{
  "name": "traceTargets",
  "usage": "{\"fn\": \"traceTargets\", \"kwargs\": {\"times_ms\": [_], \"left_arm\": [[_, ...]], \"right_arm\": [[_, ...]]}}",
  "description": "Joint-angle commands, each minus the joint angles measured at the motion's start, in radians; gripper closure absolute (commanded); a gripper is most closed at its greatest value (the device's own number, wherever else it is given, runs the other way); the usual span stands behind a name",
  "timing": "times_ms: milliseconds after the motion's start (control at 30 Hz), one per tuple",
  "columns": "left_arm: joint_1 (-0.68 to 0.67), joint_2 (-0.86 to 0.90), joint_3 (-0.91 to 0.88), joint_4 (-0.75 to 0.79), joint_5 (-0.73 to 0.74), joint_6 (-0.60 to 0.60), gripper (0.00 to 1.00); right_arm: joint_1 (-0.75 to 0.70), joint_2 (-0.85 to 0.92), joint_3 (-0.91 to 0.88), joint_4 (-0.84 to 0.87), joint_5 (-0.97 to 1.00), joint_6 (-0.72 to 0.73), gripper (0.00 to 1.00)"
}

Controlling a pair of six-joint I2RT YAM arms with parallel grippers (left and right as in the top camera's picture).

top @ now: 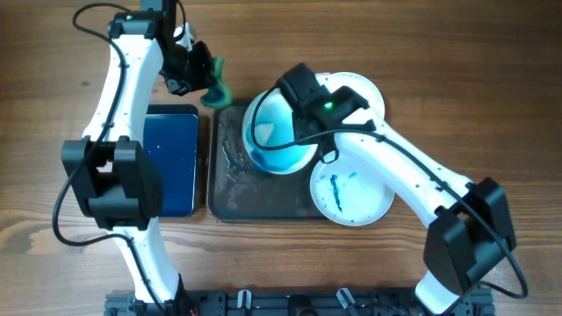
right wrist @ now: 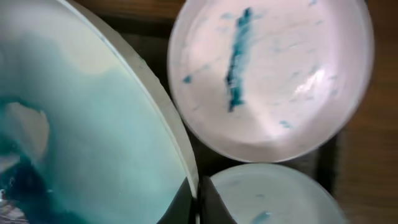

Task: Clean dirty plates on tray and stack at the side
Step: 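Lift the plate with the right gripper and place it right of the tray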

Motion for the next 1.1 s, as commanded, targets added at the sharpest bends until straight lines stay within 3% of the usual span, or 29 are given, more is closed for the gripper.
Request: {"fn": "traceTargets", "kwargs": {"times_ms": [0, 233, 333, 500, 667, 800, 933, 1067], "left_arm": [[0.004, -0.022, 0.012, 0.018, -0.026, -0.010, 0.96], [0.006, -0.022, 0.012, 0.031, -0.051, -0.023, 0.96], [0.006, -0.022, 0.012, 0.028, -0.079, -0.036, 0.96], [0.006, -0.022, 0.012, 0.026, -0.085, -0.050, 0.96], [0.006, -0.022, 0.012, 0.027, -0.085, -0.059, 0.96], [0.006, -0.022, 0.012, 0.026, -0.086, -0.059, 0.96], [0.006, -0.022, 0.012, 0.027, -0.086, -0.060, 0.96], [0.006, -0.022, 0.012, 0.027, -0.086, -0.059, 0.96]], "right_arm": [[0.093, -0.028, 0.006, -0.008, 0.319, -0.007, 0.96], [0.294, -0.029, 0.006, -0.023, 0.818, -0.017, 0.96], [0.350, -0.029, 0.006, -0.019, 0.915, -0.158, 0.96], [0.404, -0.029, 0.006, 0.009, 1.167, -0.166, 0.96], [0.410, -0.031, 0.006, 0.022, 1.168, -0.185, 0.96], [0.406, -0.031, 0.006, 0.018, 0.912, -0.185, 0.96], [0.340, -0.031, 0.006, -0.016, 0.422, -0.189, 0.96], [0.151, -0.042, 0.006, -0.003, -0.083, -0.184, 0.96]]}}
